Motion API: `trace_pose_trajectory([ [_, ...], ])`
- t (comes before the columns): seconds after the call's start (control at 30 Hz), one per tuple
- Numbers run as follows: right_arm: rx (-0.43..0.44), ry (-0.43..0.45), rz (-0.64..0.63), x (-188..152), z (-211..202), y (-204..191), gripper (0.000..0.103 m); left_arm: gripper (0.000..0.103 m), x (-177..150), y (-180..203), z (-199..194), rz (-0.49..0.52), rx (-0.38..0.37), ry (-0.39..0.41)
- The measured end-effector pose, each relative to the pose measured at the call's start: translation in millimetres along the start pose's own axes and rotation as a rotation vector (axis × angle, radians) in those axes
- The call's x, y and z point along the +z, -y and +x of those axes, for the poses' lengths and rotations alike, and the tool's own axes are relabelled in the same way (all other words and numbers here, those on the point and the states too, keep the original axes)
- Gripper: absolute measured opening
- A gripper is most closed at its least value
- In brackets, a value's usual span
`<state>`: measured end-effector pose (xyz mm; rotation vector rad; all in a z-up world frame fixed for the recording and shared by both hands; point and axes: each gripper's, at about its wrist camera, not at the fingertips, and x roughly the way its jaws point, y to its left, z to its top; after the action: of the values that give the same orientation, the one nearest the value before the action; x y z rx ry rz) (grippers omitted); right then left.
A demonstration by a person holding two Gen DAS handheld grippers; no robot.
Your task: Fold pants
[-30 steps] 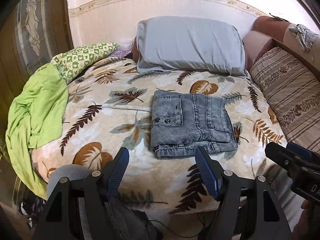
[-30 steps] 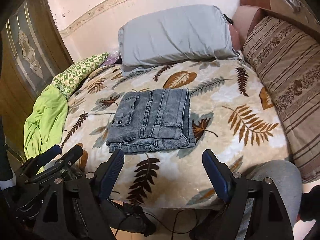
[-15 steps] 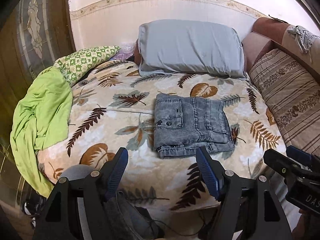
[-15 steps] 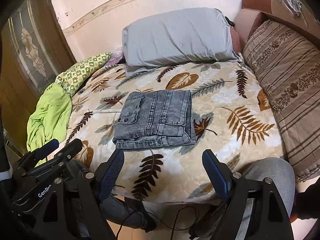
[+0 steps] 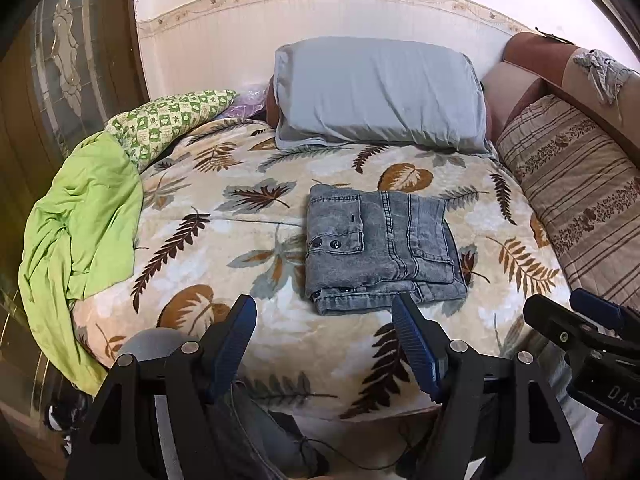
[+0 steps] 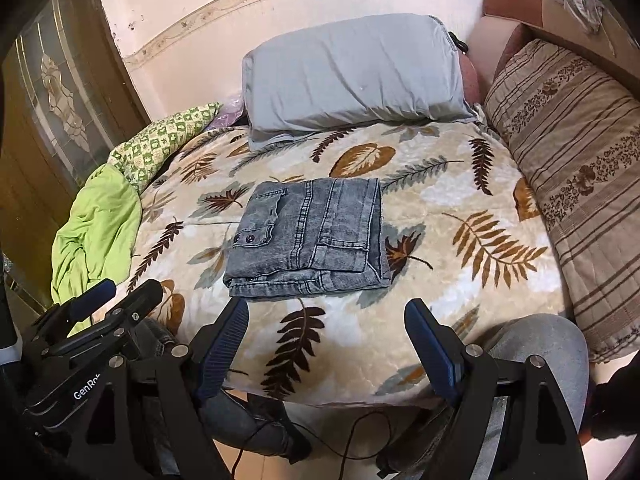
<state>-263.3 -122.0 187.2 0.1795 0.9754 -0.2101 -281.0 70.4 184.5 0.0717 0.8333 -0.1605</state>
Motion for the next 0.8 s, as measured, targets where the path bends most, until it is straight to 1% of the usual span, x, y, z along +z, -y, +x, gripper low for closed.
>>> trace_pose_trajectory([
  [0.23, 0.007, -0.006, -0.01, 0.9, 1.6, -2.6, 0.082, 0.07, 1.4, 1.1, 1.1, 0.002, -0.004, -0.011],
  [0.33, 0.003, 0.005, -0.014, 0.3, -0.9, -3.3, 0.082, 0.07, 1.2, 1.3, -1.7, 0.001, 0.002, 0.003],
  [0.47, 0.01, -0.011, -0.005, -1.0, 1.6, -1.9, 0.082, 0.07, 0.6, 1.6, -0.6, 0.001, 0.001, -0.006],
  [0.8, 0.007, -0.011, -0.004, -1.7, 0.4, -2.0, 0.082, 0.07, 0.5, 1.8, -1.1, 0.001, 0.005, -0.005],
])
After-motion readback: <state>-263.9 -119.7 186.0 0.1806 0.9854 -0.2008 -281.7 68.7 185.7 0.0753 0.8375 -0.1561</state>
